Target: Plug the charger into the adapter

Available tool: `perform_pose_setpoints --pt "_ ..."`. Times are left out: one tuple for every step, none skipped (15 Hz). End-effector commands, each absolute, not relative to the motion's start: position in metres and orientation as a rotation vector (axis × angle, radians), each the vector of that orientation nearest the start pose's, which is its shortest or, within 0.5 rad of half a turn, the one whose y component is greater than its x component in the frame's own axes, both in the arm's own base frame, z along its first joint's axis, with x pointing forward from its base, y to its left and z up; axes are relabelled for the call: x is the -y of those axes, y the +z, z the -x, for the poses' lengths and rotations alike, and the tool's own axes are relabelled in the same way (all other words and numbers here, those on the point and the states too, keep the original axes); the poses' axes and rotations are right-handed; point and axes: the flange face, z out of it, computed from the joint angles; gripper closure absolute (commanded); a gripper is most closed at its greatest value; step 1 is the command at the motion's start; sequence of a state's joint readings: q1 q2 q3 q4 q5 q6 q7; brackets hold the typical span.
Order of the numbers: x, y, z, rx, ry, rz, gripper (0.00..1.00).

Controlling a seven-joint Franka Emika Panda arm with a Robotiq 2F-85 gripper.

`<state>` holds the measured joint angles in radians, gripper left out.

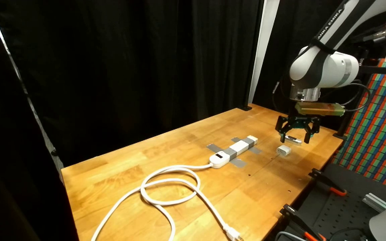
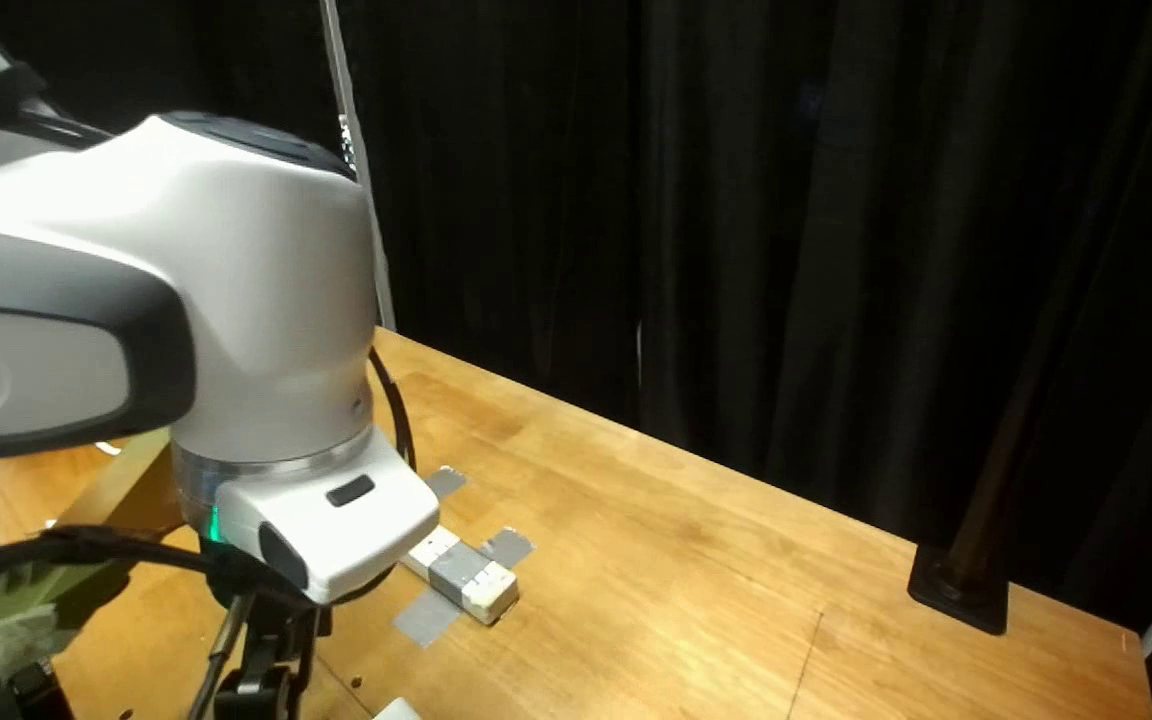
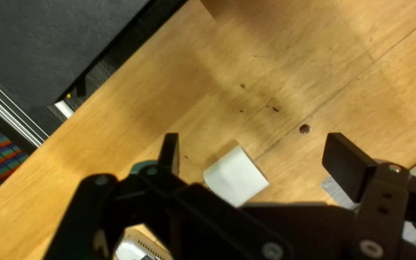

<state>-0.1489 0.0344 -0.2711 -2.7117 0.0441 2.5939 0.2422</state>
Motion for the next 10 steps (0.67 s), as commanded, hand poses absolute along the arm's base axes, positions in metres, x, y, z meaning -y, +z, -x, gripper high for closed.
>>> perform_pose_setpoints --pt "0.138 0.222 -0.374 -1.013 -0.047 3.009 0.00" --pt "0.128 0.221 -0.375 -0.955 -0.103 3.057 0.00" --pt "0.121 0.223 -0.381 -0.916 -0.180 3.086 0.00" --pt "0.115 0.226 -0.386 -0.871 -0.249 3.109 0.00" --pt "0.110 0.236 -0.391 -0.882 -0.350 3.097 0.00" --pt "0.119 0.225 -0.384 -0.891 -0.214 3.106 0.00" --pt "0.114 0.228 -0.387 -0.887 -0.268 3.107 0.00" --pt "0.112 0.229 -0.388 -0.885 -0.290 3.106 0.00" --pt "0.112 0.229 -0.388 -0.884 -0.293 3.106 0.00" --pt "0.112 0.229 -0.389 -0.884 -0.295 3.105 0.00"
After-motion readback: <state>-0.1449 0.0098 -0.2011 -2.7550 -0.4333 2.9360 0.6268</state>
